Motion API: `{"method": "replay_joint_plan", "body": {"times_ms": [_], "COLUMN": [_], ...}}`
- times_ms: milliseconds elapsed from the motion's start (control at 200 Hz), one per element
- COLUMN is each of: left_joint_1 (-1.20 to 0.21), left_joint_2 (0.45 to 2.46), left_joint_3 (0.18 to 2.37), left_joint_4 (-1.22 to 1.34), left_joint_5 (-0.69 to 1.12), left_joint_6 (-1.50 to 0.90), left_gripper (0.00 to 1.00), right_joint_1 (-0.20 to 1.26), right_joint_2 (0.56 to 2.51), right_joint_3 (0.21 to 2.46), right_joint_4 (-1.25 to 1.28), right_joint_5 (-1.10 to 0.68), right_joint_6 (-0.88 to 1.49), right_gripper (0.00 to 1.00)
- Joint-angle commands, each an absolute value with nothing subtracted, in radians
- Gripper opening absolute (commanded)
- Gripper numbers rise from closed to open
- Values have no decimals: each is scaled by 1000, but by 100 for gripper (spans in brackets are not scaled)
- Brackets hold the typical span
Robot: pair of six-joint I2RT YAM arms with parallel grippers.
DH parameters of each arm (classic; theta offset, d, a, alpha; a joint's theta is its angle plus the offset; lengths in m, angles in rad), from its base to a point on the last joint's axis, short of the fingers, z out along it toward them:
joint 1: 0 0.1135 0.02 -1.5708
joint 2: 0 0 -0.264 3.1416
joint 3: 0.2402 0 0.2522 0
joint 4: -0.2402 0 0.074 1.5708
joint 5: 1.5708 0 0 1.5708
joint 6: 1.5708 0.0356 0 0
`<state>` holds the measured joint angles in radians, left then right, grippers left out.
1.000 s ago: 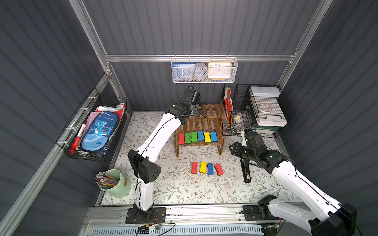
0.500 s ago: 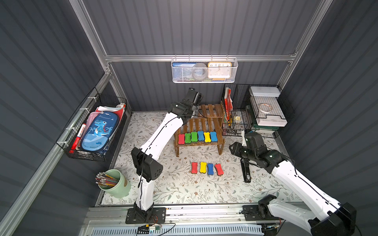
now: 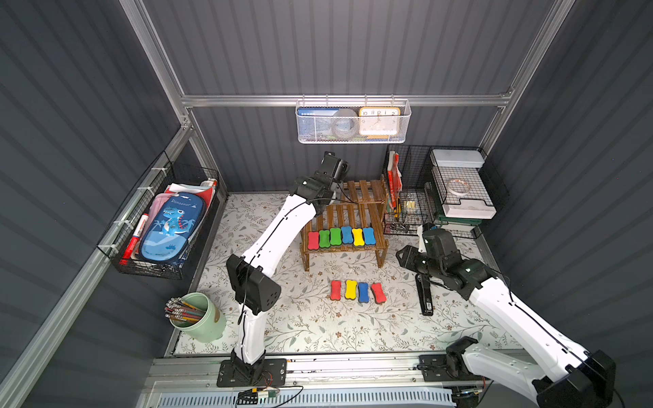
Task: Remove the whiteboard erasers from the shelf
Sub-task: Pick up the whiteboard eraser from the shelf.
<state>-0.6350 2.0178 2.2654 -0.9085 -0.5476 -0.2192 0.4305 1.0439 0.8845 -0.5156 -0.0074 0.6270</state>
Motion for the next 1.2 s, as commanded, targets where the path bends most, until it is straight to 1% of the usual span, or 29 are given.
{"method": "replay_joint_plan", "body": {"times_ms": [0, 60, 155, 495, 640, 795, 855, 1006, 1196], "left_joint_1": [-625, -625, -624, -624, -624, -624, -624, -625, -630], "left_joint_2": [2043, 2044, 2050, 2095, 2101, 2100, 2099, 2066, 2004], "left_joint_3": [2299, 2289, 2290, 2326, 2331, 2336, 2337, 2330, 2358], "left_joint_4": [-943, -934, -930, -980, -991, -988, -985, -953, -917], "left_joint_5": [-560, -551, -537, -547, -553, -540, -537, -528, -488], "left_joint_6": [-245, -245, -244, -239, -237, -236, -237, -256, -287], "left_gripper": [60, 60, 56, 52, 48, 37, 35, 33, 33], "right_joint_1": [424, 424, 423, 419, 417, 416, 416, 415, 416], "right_joint_2": [1044, 1044, 1040, 1042, 1042, 1042, 1042, 1039, 1039], "right_joint_3": [905, 907, 908, 910, 911, 908, 908, 909, 908], "right_joint_4": [-502, -507, -510, -506, -504, -502, -502, -504, -502], "right_joint_5": [-2, -2, 0, -6, -6, -8, -9, -5, -2], "right_joint_6": [613, 612, 608, 606, 605, 609, 610, 612, 613], "right_gripper": [46, 46, 46, 46, 46, 46, 46, 46, 46]}}
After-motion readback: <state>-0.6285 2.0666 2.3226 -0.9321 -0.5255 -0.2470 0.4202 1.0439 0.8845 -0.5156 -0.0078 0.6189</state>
